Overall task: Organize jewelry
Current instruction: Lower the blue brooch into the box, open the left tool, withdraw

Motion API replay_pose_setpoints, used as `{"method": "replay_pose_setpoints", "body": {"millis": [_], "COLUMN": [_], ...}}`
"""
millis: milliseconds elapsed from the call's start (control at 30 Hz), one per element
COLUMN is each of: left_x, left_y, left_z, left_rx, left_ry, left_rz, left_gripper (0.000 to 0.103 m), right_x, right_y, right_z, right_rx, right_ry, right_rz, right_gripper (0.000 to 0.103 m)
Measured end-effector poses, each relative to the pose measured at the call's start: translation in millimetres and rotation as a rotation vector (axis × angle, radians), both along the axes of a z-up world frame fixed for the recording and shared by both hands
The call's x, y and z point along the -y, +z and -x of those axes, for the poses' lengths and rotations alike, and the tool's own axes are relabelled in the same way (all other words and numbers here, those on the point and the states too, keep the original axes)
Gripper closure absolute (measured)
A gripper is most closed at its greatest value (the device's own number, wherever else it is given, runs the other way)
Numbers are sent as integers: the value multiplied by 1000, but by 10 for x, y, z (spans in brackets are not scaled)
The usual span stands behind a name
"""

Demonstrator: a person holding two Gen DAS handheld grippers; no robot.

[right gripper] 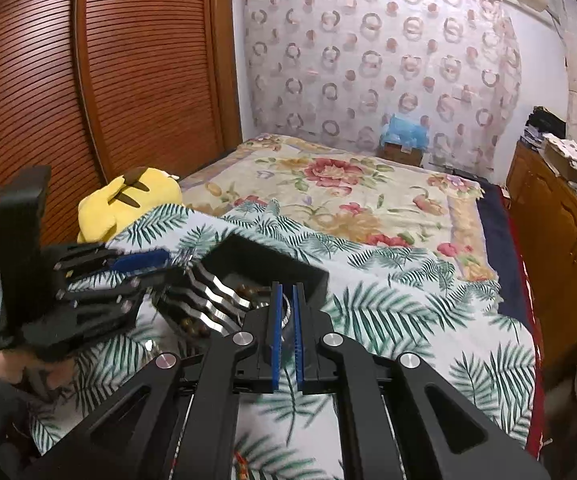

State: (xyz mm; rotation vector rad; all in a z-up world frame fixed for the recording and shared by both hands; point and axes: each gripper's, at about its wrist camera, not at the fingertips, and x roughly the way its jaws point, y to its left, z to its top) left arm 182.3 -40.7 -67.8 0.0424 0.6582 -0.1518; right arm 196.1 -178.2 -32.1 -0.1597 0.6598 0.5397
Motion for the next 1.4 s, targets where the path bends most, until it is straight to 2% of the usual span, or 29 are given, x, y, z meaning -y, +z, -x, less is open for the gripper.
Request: {"method": "replay_pose_setpoints", "body": {"millis": [433, 700, 800, 900, 1000, 1067, 1100, 1133, 1267, 1367, 1400], "left_x": [247, 188, 150, 117, 74, 32, 22, 16, -23, -17, -12], "left_y": [-94, -31, -3, -15, -49, -83, -99, -115, -189, -232, -245], "left_z": [-157, 181, 373, 564, 723, 802, 844, 878, 1001, 1063, 1076], "left_rx": [-25, -14, -3, -5, -13, -25, -30, -32, -47, -54, -55], "left_ry": [-29, -53, -65, -76, -74, -76, -77, -77, -70, -72, -74], "left_rz": [-42, -24, -22, -29, -18, -1, 0, -1, 6, 7, 8], "left_gripper": [79, 78, 71, 70, 64, 62, 61, 57, 50, 40, 34], "right_x": [323, 351, 314, 237, 154, 114, 102, 96, 96, 67, 59], "right_y": [-477, -668, -745, -821, -891, -926, -939, -954, -1015, -1061, -1078], "right_z": [330, 548, 626, 692, 749, 784, 799, 802, 845, 877, 885], "right_rx": [-49, -79, -98, -112, -124, -128, -129, -127, -142, -142, -143], "right_ry": [-11, 4, 20, 39, 63, 72, 76, 80, 94, 107, 111], "right_rz": [3, -18, -19, -2, 34, 58, 68, 75, 94, 135, 151], "right_gripper": [97, 97, 97, 97, 97, 93, 86, 83, 83, 85, 96]}}
